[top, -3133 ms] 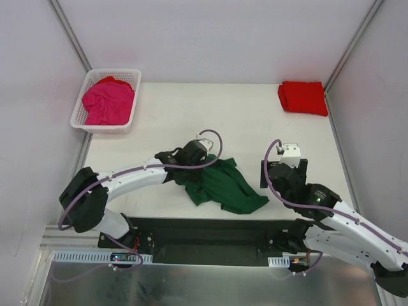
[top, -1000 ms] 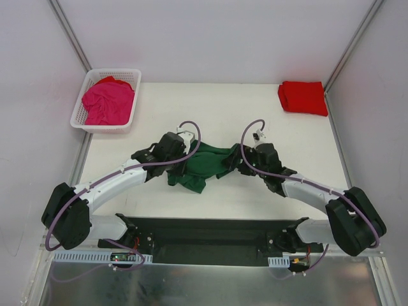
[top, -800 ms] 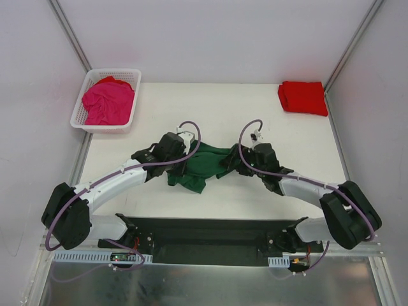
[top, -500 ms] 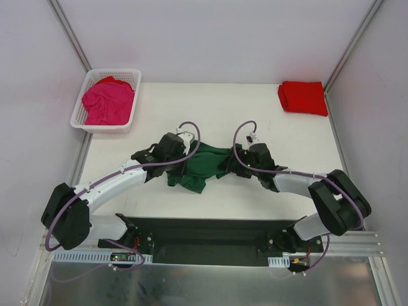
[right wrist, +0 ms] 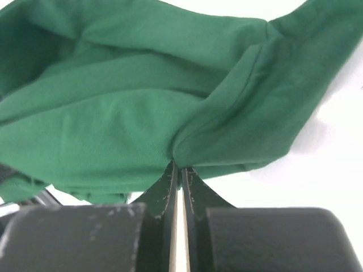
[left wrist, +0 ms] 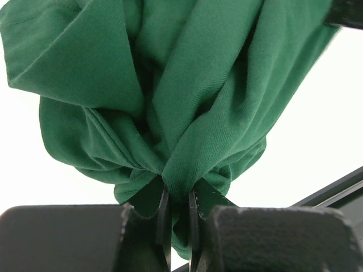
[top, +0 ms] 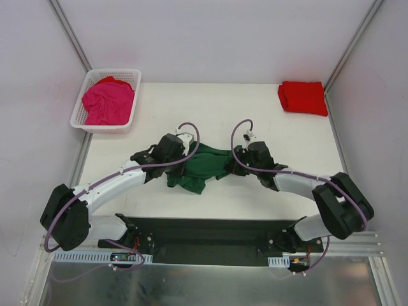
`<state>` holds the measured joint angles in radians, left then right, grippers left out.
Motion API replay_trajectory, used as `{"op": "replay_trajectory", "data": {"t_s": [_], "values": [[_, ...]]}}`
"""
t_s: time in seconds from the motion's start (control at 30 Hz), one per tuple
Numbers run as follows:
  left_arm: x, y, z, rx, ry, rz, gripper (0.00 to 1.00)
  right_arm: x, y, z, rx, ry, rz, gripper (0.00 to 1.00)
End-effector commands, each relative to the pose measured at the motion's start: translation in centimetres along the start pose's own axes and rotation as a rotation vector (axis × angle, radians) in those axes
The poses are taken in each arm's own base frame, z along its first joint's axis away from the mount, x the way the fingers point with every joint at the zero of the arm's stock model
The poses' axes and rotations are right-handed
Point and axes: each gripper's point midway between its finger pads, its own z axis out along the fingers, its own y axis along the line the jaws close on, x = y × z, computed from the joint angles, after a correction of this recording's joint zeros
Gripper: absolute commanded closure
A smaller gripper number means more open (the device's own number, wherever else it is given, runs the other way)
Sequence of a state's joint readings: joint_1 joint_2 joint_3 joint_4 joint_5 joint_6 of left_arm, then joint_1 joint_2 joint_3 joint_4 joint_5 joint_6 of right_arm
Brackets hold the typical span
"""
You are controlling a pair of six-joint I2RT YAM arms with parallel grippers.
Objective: Fold and stack the t-shirts
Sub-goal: Flatten out the tshirt
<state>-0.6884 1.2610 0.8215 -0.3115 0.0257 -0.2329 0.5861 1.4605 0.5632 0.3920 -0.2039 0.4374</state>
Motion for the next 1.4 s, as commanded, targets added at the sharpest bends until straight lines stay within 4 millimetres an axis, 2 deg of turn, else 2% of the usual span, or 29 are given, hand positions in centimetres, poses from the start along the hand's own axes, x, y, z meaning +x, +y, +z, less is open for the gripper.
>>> {"op": "replay_trajectory", "data": {"t_s": [0.0, 0.03, 0.07, 0.13, 0.23, 0.3, 0.33, 0.4, 0.5, 0.63, 0.67, 0.7, 0.77, 0.8, 0.87, 0.9, 1.1, 1.17, 1.2, 1.23, 1.27, 1.3, 1.33, 1.37], "values": [[-1.3, -0.9, -1.1, 0.031, -0.059, 0.013, 1.00, -2.6, 4.0, -3.0, -0.013, -0.073, -0.208, 0.99], [-1.4, -0.9, -1.2, 0.031, -0.062, 0.016, 1.00, -3.0, 4.1, -3.6, 0.021, -0.094, -0.237, 0.99], [-1.5, -0.9, -1.5, 0.035, -0.071, 0.018, 1.00, -2.5, 3.9, -4.3, 0.050, -0.071, -0.261, 0.99], [-1.9, -1.0, -1.9, 0.036, -0.082, 0.021, 1.00, -3.4, 5.9, -6.2, 0.017, -0.112, -0.311, 0.99], [-2.2, -1.1, -2.4, 0.041, -0.093, 0.031, 1.00, -4.8, 6.6, -9.0, 0.049, -0.182, -0.350, 0.99], [-2.2, -1.1, -2.8, 0.039, -0.097, 0.034, 1.00, -4.9, 6.3, -10.5, 0.084, -0.188, -0.366, 0.98], [-2.3, -1.1, -2.9, 0.038, -0.098, 0.034, 1.00, -6.1, 6.9, -12.0, 0.086, -0.237, -0.374, 0.99], [-2.3, -1.0, -3.3, 0.036, -0.101, 0.040, 1.00, -6.2, 6.5, -13.4, 0.114, -0.244, -0.383, 0.99], [-2.4, -0.8, -4.0, 0.027, -0.103, 0.056, 1.00, -7.5, 5.9, -16.3, 0.183, -0.297, -0.395, 0.99], [-2.7, -0.1, -5.0, -0.015, -0.111, 0.080, 1.00, -8.8, 3.8, -19.4, 0.324, -0.346, -0.405, 0.99], [-2.7, 0.1, -5.2, -0.022, -0.111, 0.083, 1.00, -8.6, 3.1, -20.1, 0.363, -0.332, -0.411, 0.99], [-3.0, 0.1, -5.5, -0.027, -0.115, 0.097, 1.00, -8.9, 3.0, -20.7, 0.380, -0.340, -0.410, 0.99], [-2.9, 0.4, -5.7, -0.040, -0.107, 0.111, 1.00, -8.7, 2.1, -21.6, 0.443, -0.312, -0.426, 0.99], [-3.1, 0.3, -6.0, -0.035, -0.109, 0.117, 1.00, -9.1, 2.3, -22.3, 0.450, -0.316, -0.426, 0.98], [-2.9, 0.0, -6.3, -0.014, -0.098, 0.128, 1.00, -8.6, 1.6, -23.0, 0.489, -0.273, -0.438, 0.99], [-2.8, -0.2, -6.4, -0.005, -0.094, 0.133, 0.99, -8.8, 1.9, -23.5, 0.494, -0.269, -0.437, 0.99], [-1.6, -1.3, -7.0, 0.072, -0.046, 0.165, 0.97, -7.1, 1.8, -25.1, 0.481, -0.169, -0.441, 0.99], [-1.2, -1.3, -6.9, 0.077, -0.027, 0.177, 0.92, -6.4, 1.9, -25.5, 0.469, -0.129, -0.444, 0.99], [-1.1, -1.0, -6.7, 0.058, -0.020, 0.177, 0.86, -6.2, 1.7, -25.5, 0.473, -0.117, -0.446, 0.99], [-0.9, -0.6, -6.3, 0.038, -0.006, 0.174, 0.71, -5.9, 1.4, -25.4, 0.488, -0.098, -0.453, 0.98], [-0.8, -0.3, -6.0, 0.022, 0.002, 0.175, 0.62, -5.5, 0.7, -25.0, 0.510, -0.080, -0.461, 0.90], [-1.1, 0.2, -5.9, -0.013, 0.000, 0.172, 0.59, -5.4, 0.2, -24.7, 0.531, -0.075, -0.465, 0.78], [-0.9, 0.7, -5.1, -0.044, 0.028, 0.169, 0.53, -5.5, -0.3, -24.2, 0.558, -0.076, -0.470, 0.45], [-1.0, 1.0, -4.8, -0.061, 0.036, 0.166, 0.41, -4.9, -1.1, -23.6, 0.579, -0.053, -0.478, 0.32]]}}
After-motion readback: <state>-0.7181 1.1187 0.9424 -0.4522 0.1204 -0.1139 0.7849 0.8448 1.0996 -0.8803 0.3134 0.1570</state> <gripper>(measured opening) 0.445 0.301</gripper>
